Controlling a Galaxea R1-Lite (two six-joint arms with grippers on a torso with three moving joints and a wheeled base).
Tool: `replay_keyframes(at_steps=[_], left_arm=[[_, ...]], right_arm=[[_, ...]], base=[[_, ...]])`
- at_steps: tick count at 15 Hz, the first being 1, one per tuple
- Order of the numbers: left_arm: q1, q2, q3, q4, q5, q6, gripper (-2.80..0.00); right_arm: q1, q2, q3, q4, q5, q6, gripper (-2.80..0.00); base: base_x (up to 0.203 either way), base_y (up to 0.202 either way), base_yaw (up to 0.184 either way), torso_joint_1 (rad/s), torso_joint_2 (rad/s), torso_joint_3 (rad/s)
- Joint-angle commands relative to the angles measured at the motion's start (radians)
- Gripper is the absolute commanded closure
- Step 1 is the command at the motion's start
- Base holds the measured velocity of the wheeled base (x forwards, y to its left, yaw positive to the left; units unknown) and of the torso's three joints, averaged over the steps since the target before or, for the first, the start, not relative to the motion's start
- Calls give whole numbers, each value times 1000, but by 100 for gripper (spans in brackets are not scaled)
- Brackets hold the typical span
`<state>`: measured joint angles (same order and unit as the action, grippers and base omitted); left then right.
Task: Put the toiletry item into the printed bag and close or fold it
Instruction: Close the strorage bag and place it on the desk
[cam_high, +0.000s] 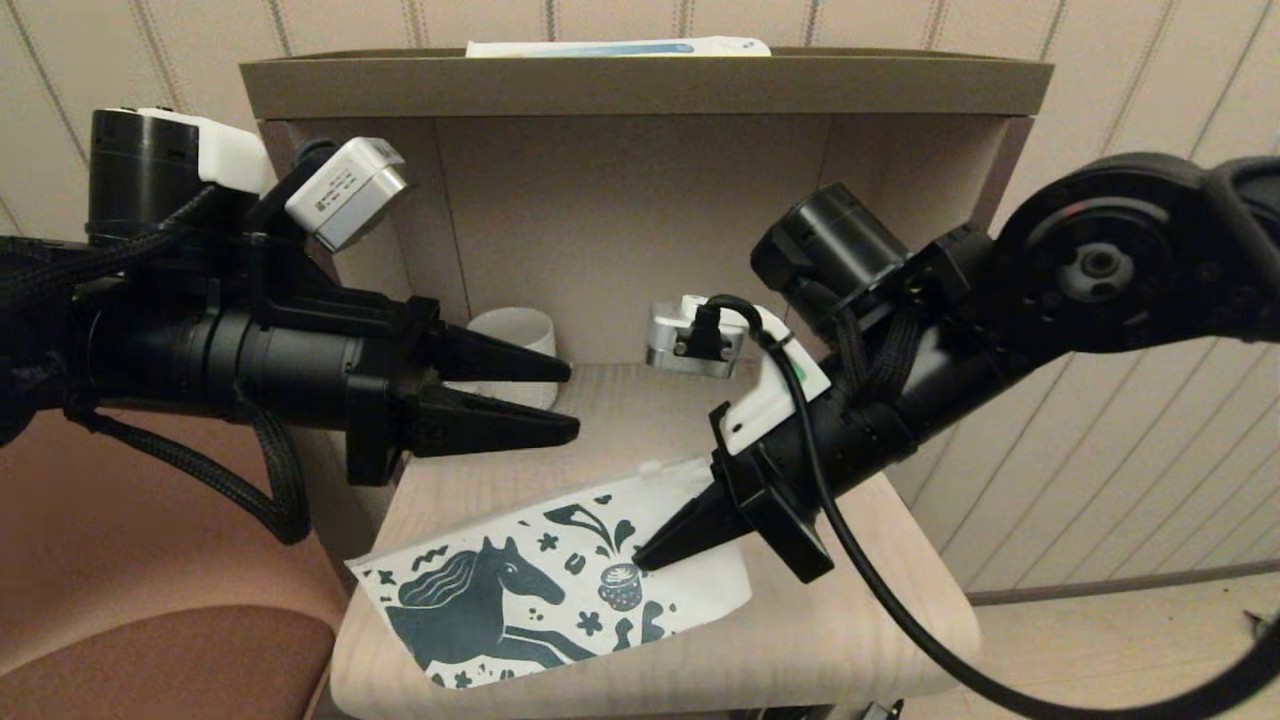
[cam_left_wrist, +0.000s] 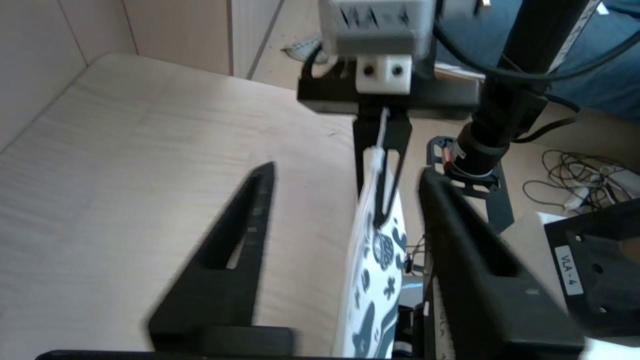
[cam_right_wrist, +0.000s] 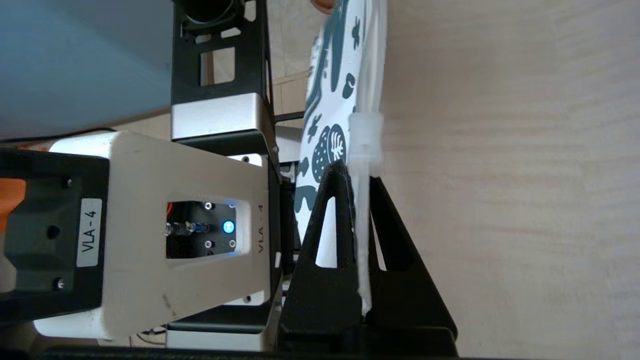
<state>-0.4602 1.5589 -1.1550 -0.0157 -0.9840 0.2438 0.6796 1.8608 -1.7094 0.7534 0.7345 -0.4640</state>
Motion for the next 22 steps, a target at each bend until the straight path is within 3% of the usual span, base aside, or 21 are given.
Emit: replay_keyframes(at_steps=[1, 11, 15, 18, 22], left_arm=[[0, 21, -3, -1, -6, 2, -280], [-3, 96, -18, -1, -7, -5, -280], [-12, 92, -20, 0, -7, -11, -280], [-35, 87, -31, -4, -3, -72, -280], [-37, 75, -28, -4, -7, -72, -280]], right_arm=[[2, -21, 7, 4, 5, 0, 0], [2, -56, 42, -7, 45, 54, 0], [2, -57, 152, -172, 118, 69, 0], [7, -55, 225, -317, 144, 94, 0], [6, -55, 252, -333, 152, 94, 0]], base=[[0, 0, 0, 0, 0, 0], [0, 0, 0, 0, 0, 0], [0, 0, 0, 0, 0, 0], [0, 0, 0, 0, 0, 0], [0, 0, 0, 0, 0, 0]])
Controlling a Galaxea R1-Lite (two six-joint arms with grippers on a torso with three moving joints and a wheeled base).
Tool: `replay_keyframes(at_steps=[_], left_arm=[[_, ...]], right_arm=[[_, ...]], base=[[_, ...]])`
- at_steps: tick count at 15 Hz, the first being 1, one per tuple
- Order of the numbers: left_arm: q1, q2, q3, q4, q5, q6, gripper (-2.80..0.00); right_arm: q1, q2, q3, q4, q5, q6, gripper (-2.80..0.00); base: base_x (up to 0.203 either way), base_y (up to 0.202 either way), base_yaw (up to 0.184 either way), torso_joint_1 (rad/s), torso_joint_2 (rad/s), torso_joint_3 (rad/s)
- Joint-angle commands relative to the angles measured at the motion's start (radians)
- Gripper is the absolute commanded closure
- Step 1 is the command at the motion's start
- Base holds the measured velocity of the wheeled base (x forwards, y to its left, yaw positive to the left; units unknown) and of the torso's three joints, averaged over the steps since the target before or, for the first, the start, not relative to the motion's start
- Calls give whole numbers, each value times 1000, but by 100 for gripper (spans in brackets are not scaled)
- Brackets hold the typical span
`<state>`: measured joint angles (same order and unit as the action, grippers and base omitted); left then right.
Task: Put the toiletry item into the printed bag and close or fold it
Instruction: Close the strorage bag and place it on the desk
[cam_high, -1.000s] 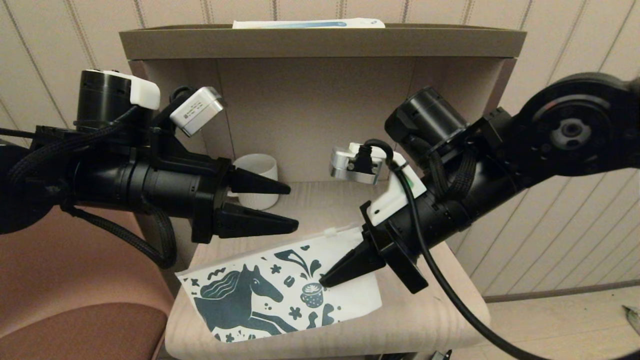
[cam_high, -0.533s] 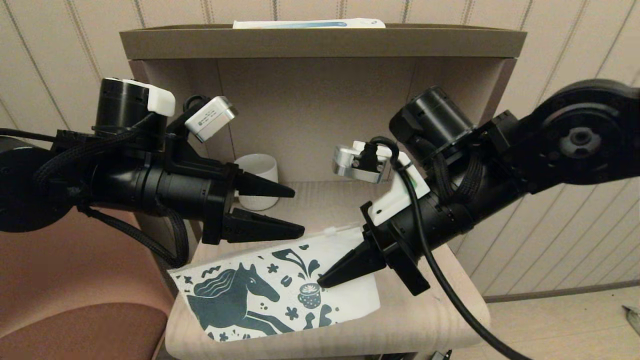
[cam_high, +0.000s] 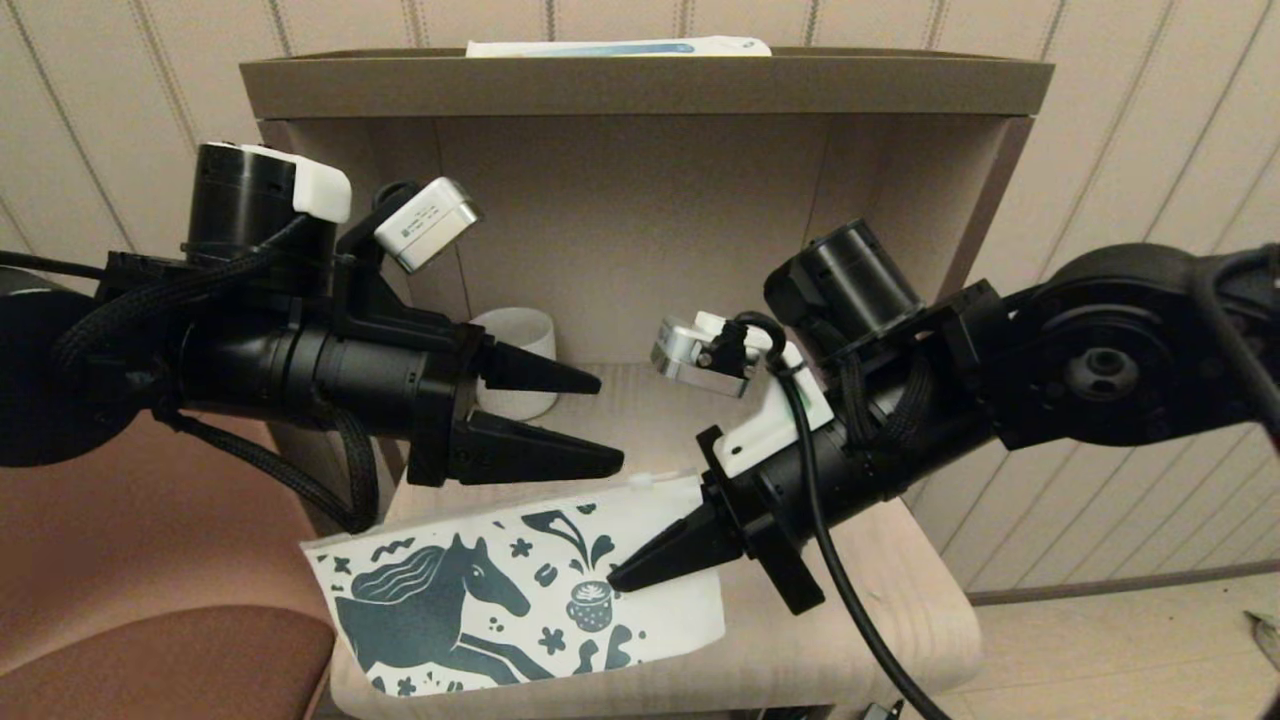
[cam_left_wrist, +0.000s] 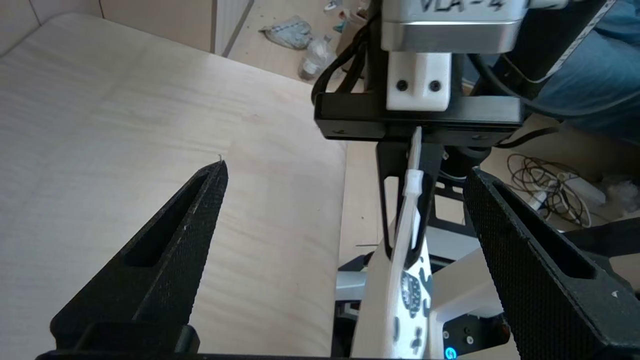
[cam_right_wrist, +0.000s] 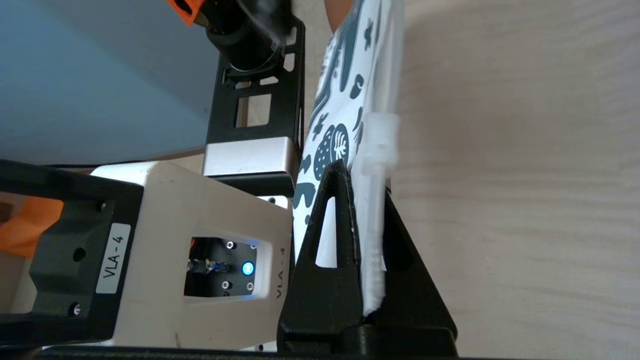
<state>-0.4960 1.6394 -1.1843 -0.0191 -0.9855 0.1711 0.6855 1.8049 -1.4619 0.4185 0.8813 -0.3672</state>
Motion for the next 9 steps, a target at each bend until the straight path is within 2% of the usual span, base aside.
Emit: replay_keyframes(at_steps=[1, 9], left_arm=[[-2, -7, 3, -1, -6, 1, -280], [-31, -13, 17, 4, -2, 4, -280]], right_arm=[[0, -1, -2, 2, 5, -4, 0], [-1, -4, -9, -49, 38, 36, 0]], base=[[0, 0, 0, 0, 0, 0], [0, 0, 0, 0, 0, 0]])
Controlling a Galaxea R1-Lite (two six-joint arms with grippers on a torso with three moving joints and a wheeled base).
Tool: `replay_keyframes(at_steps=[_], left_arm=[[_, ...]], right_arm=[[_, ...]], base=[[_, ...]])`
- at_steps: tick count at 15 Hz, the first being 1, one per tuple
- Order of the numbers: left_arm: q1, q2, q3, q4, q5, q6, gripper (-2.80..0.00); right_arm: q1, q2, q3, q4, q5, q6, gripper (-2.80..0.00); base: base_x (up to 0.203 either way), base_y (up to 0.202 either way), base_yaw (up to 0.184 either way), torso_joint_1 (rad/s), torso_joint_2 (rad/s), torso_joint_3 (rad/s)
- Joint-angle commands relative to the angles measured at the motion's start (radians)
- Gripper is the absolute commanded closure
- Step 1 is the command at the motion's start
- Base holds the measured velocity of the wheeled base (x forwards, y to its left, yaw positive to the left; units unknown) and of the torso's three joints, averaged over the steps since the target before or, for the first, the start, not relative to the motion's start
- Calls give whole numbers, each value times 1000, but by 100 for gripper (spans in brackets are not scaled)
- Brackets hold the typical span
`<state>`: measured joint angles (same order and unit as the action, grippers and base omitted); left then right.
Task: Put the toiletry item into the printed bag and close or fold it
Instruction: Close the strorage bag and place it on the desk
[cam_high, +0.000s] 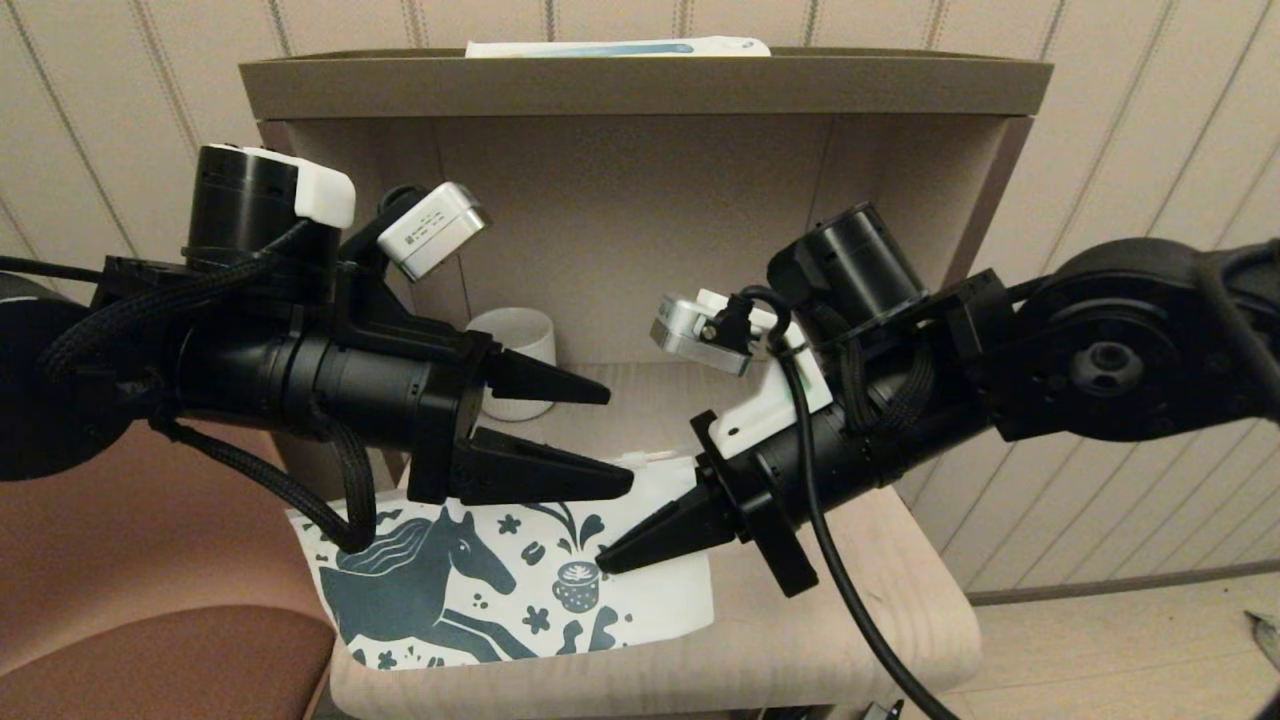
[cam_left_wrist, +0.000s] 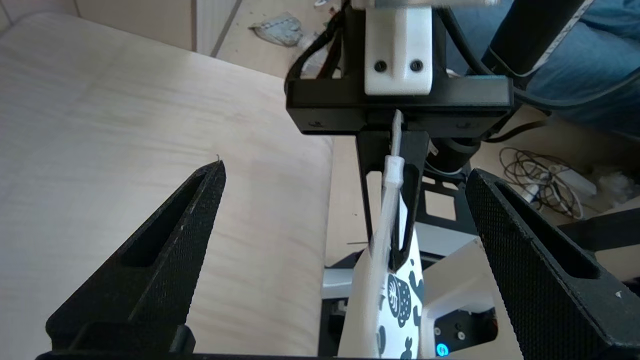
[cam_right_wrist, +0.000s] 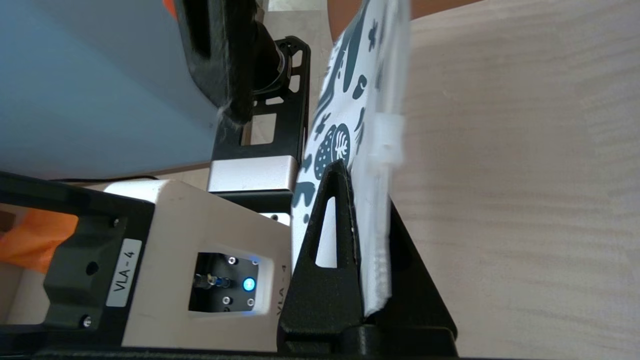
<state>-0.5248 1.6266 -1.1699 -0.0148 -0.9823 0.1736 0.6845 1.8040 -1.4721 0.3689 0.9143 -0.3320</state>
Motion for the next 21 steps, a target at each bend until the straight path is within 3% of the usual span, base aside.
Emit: replay_keyframes(at_steps=[1, 21], left_arm=[[-6, -2, 3, -1, -5, 0, -280], [-31, -68, 27, 47, 4, 10, -280]], right_arm=[[1, -3, 0, 1, 5, 5, 0], [-9, 13, 3, -1, 0, -5, 0]], base=[[0, 0, 0, 0, 0, 0], [0, 0, 0, 0, 0, 0]])
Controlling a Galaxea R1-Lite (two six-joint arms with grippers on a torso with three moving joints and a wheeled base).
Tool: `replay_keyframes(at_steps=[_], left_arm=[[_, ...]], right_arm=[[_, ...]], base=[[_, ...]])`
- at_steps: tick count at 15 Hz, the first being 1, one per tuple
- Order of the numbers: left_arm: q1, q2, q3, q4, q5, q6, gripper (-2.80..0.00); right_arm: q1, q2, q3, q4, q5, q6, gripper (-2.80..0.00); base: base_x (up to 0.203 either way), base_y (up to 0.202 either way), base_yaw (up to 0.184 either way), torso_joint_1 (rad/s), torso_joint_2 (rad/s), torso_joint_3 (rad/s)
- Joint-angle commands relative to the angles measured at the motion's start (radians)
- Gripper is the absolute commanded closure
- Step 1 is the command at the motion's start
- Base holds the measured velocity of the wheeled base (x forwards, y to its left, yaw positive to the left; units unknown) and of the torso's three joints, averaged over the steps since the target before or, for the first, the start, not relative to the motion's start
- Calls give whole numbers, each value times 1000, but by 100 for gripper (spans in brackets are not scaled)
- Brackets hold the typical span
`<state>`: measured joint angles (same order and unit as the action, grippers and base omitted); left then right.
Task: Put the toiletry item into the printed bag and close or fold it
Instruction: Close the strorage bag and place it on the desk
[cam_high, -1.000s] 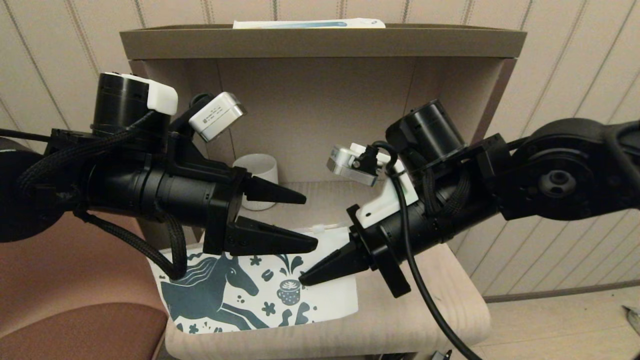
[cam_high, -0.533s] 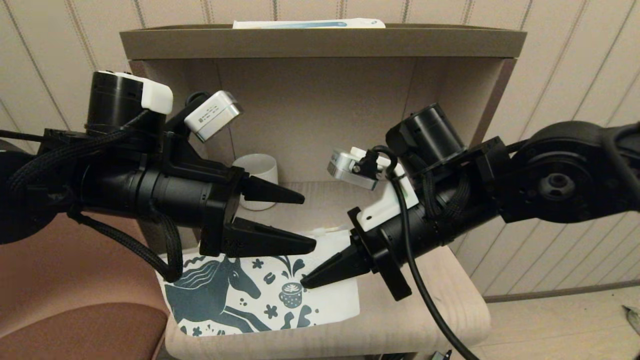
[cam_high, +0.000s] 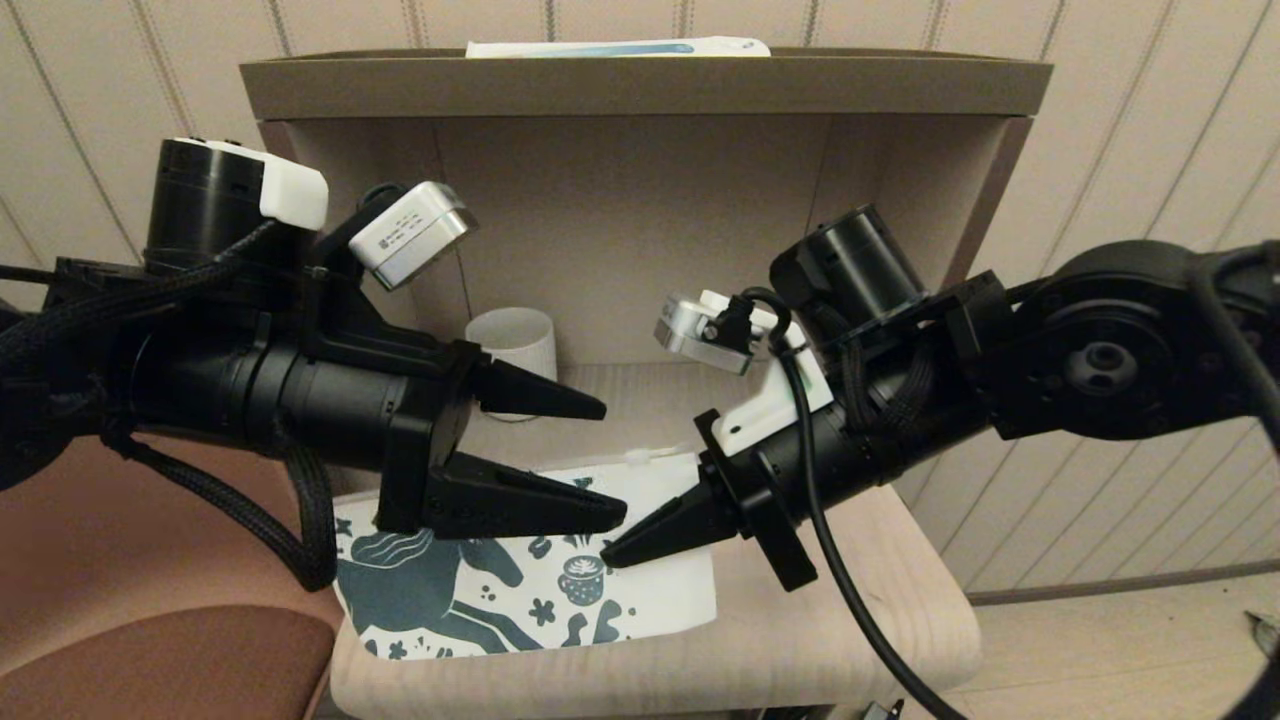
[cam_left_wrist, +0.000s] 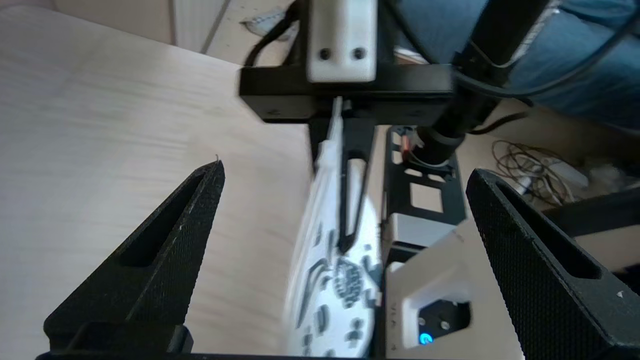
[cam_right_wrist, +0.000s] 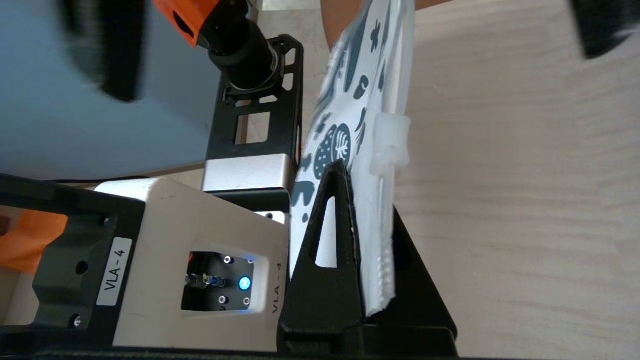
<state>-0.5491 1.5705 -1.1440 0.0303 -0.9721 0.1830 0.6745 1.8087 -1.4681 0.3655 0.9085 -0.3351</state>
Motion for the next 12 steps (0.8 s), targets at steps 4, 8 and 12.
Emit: replay_keyframes(at_steps=[4, 8, 12], left_arm=[[-20, -32, -5, 23, -16, -3, -280], [-21, -34, -2, 25, -59, -10, -280], [-20, -4, -7, 24, -82, -8, -280]], right_arm=[[4, 14, -3, 1, 15, -4, 0], [4, 17, 4, -24, 37, -2, 0], [2, 6, 9, -25, 46, -2, 0]], base=[[0, 0, 0, 0, 0, 0], [0, 0, 0, 0, 0, 0], [0, 0, 0, 0, 0, 0]])
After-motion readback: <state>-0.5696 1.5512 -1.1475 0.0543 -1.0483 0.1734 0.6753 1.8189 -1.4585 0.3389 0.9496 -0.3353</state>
